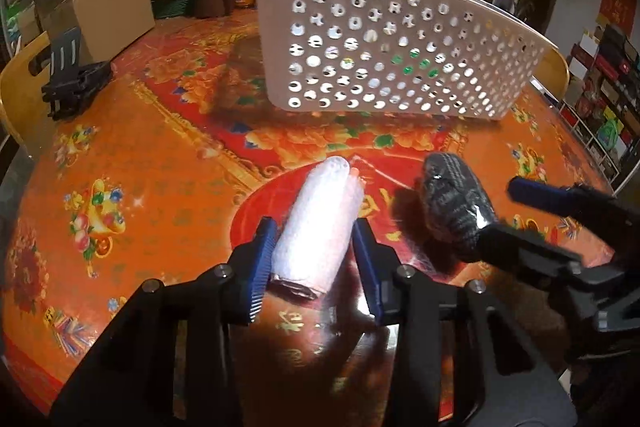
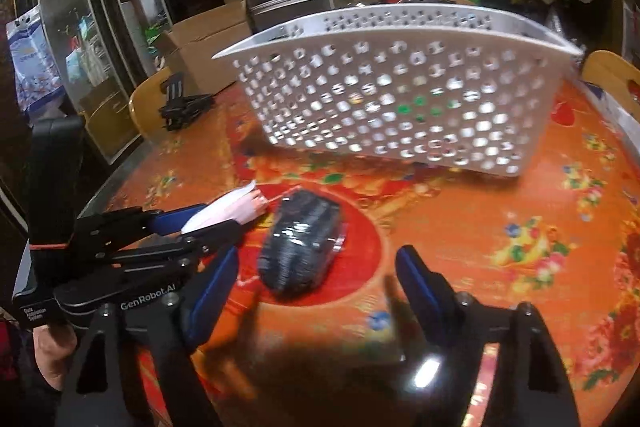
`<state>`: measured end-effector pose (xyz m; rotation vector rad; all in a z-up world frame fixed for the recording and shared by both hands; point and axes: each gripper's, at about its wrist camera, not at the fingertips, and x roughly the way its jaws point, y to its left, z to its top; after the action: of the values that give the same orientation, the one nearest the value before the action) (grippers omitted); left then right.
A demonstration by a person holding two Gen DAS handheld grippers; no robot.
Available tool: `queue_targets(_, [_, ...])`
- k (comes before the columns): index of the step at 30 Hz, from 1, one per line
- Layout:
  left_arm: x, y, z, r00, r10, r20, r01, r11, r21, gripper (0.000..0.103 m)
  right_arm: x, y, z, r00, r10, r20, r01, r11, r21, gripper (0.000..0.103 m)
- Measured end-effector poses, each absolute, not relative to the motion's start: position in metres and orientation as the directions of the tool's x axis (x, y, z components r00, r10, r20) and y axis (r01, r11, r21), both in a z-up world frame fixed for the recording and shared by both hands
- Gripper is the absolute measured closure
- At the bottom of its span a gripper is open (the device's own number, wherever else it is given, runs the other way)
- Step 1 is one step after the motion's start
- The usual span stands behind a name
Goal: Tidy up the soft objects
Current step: 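Grasp the black sock with the right tool while the left tool grasps the pink roll, then lift the sock and pink roll and carry them over the basket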
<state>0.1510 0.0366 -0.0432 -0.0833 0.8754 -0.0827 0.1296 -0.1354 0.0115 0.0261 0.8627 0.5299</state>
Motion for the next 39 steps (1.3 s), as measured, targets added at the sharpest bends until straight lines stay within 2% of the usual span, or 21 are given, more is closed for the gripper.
queue_targets(6, [0.151,0.04,-0.045,0.636,-0.121,-0.763,0.039,0.991,-0.125,0.066,0.142,-0.118,-0.002,0.484,0.458,-0.745,-0.444,0.863,0.242,0.053])
queue_targets(9, [0.152,0.04,-0.045,0.637,-0.122,-0.761,0.038,0.991,-0.127,0.066,0.145,-0.113,-0.006,0.477,0.454,-0.753,-0.446,0.863,0.238,0.057])
queue_targets(16, [0.151,0.039,-0.045,0.641,-0.126,-0.757,0.044,0.991,-0.128,0.068,0.142,-0.109,-0.007,0.49,0.439,-0.753,-0.456,0.865,0.207,0.059])
queue_targets(25, [0.128,0.021,-0.03,0.718,-0.135,-0.683,0.102,0.991,-0.089,0.074,0.129,-0.133,0.011,0.562,0.433,-0.705,-0.452,0.875,0.176,0.06])
queue_targets(31, [0.124,0.01,-0.028,0.712,-0.148,-0.687,0.127,0.989,-0.081,0.075,0.123,-0.156,0.021,0.593,0.425,-0.684,-0.43,0.885,0.177,0.06])
queue_targets(39, [0.104,0.015,0.014,0.786,-0.146,-0.601,0.111,0.989,-0.095,0.075,0.116,-0.178,0.032,0.621,0.425,-0.659,-0.413,0.891,0.185,0.06])
